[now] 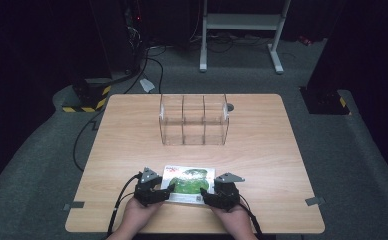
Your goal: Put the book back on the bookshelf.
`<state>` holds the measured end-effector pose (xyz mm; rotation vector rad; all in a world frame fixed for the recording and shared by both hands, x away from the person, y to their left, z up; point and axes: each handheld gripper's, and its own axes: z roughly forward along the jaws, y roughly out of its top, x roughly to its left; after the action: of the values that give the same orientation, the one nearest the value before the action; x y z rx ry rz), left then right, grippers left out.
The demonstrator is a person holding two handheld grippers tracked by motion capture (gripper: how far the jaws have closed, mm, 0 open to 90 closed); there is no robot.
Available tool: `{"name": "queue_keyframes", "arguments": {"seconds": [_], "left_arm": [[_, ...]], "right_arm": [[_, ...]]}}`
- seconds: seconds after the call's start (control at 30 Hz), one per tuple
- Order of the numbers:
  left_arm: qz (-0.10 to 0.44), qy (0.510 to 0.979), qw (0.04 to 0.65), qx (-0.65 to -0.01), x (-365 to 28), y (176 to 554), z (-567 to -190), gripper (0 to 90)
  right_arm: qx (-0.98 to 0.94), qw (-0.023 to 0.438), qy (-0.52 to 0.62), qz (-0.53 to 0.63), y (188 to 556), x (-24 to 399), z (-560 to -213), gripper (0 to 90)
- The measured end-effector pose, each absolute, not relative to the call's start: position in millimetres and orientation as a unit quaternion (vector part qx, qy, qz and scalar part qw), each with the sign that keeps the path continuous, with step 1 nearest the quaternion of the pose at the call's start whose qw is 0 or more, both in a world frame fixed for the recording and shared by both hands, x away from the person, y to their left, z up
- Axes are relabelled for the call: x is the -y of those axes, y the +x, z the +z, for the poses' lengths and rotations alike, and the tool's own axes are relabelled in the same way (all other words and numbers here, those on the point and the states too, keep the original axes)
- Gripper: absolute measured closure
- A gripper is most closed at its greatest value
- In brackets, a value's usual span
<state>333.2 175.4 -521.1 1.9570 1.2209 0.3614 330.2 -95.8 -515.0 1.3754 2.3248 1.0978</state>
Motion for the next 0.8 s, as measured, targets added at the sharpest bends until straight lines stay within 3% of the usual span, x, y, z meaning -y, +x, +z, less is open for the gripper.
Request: {"name": "queue_keyframes", "arguments": {"seconds": [0.53, 0.7, 0.8], "left_arm": [[0.165, 0.765, 0.397, -0.48, -156, 363, -522, 41.4], [0.155, 0.759, 0.399, -0.491, -159, 362, -521, 45.0], [0.152, 0.751, 0.414, -0.492, -163, 353, -520, 42.7]], "right_arm": [[-0.772, 0.134, 0.5, 0.37, 373, 104, -515, 37.3], [-0.773, 0.129, 0.498, 0.372, 370, 107, -513, 34.8], [-0.782, 0.144, 0.472, 0.381, 350, 110, -508, 33.1]]}}
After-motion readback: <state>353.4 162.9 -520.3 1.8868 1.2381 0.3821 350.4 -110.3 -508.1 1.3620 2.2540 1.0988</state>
